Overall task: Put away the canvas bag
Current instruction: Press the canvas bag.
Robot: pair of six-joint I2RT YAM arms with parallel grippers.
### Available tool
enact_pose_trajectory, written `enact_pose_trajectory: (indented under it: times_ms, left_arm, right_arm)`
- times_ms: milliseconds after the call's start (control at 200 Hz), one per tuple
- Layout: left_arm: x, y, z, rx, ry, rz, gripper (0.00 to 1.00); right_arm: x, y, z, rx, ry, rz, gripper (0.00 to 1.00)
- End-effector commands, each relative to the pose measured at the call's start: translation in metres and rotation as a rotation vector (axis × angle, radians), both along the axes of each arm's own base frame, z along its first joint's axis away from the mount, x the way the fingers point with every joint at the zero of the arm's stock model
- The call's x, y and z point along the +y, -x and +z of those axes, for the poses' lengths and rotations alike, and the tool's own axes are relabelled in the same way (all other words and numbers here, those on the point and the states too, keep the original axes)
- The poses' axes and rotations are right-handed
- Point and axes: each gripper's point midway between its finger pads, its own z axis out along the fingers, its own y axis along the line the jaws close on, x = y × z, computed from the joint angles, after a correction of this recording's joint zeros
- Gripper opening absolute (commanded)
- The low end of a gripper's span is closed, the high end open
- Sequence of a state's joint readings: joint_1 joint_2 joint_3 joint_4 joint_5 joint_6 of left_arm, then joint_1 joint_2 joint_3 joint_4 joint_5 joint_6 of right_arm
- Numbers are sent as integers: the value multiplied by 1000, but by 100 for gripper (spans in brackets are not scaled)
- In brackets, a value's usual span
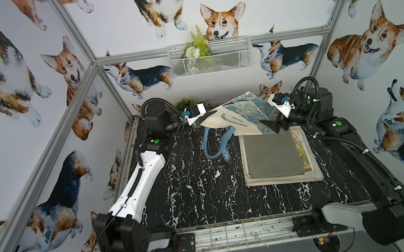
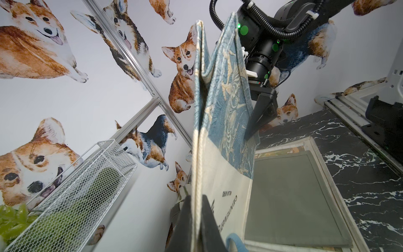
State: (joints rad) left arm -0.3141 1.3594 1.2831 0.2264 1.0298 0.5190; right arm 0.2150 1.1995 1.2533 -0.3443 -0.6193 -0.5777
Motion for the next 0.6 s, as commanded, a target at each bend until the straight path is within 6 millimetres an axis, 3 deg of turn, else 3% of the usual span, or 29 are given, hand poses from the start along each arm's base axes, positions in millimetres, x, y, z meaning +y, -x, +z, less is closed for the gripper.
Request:
enact_pose_trajectory:
  times_ms: [0,80,145,160,275,315,380,556,596]
  left_arm:
    - [2,5,17,-74,33,-9,0]
    - [3,4,18,-76,46,7,0]
    - [4,0,18,-67,57,29,0]
    - [5,-2,18,-62,60,35,0]
    - [10,-11,17,-30,96,68,0]
    - [10,-13,17,-20,111,68,0]
    - [10,-15,15,-2,115,65,0]
    - [4,-17,0,66,70,35,20]
    - [2,-16,-4,65,51,33,29]
  right_arm:
    - [16,18,1,65,-44,140,97]
    - [18,18,-4,80,-51,153,82]
    - [19,19,-6,80,-63,151,64]
    - [19,18,-7,78,-63,150,56]
    - [18,20,-9,77,-55,148,31]
    - [17,21,-9,71,-47,147,15]
    - [15,21,-10,67,-30,142,0]
    - [8,20,-10,42,17,103,0]
    - [5,19,-10,38,37,89,0]
